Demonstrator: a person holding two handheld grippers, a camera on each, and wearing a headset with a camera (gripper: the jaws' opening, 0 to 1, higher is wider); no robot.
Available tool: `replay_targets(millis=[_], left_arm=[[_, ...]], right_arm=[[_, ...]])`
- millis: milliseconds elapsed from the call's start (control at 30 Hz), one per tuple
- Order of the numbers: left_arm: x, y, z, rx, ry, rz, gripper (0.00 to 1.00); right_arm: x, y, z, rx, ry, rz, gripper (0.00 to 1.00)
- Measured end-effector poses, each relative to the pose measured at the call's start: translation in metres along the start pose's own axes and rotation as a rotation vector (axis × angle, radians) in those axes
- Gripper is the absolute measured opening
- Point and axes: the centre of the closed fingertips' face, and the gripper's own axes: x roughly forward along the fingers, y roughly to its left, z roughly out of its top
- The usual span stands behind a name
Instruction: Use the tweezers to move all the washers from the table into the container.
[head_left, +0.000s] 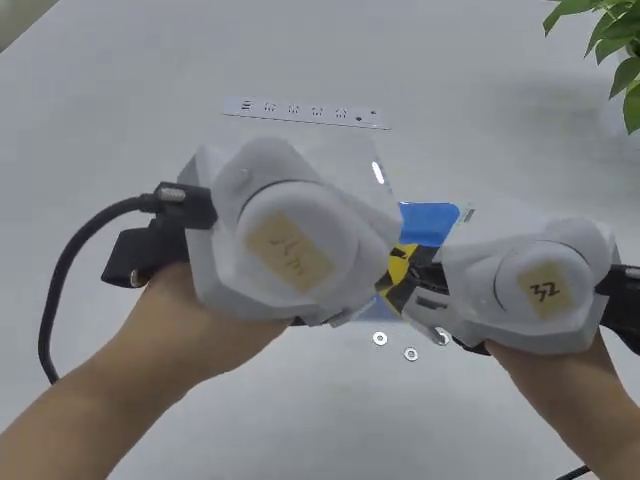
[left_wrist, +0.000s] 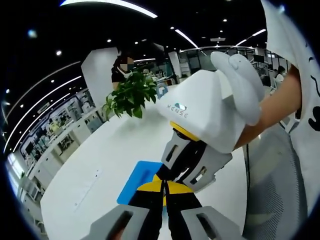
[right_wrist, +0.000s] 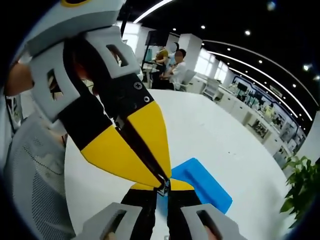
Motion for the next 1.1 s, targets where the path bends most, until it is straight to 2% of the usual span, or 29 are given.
replay_targets(millis=[333, 433, 600, 833, 1100], left_arm=[[0.012, 0.022, -0.002, -0.009, -0.014, 0.022, 0.00], [0.018, 0.026, -0.007, -0.006, -0.004, 0.025, 0.00], [0.030, 0.035, -0.017, -0.042, -0.001, 0.028, 0.00], [0.046, 0.041, -0.032, -0.072, 0.021, 0.033, 0.00], [0.059, 0.040, -0.046, -0.098, 0.048, 0.026, 0.00]], right_arm=[[0.015, -0.021, 0.001, -0.025, 0.005, -0.012, 0.03], [0.022, -0.025, -0.001, -0.031, 0.013, -0.008, 0.03], [0.036, -0.033, -0.011, -0.030, 0.035, 0.000, 0.03], [0.053, -0.036, -0.024, -0.020, 0.069, 0.024, 0.03], [0.064, -0.034, -0.039, 0.004, 0.104, 0.050, 0.03]])
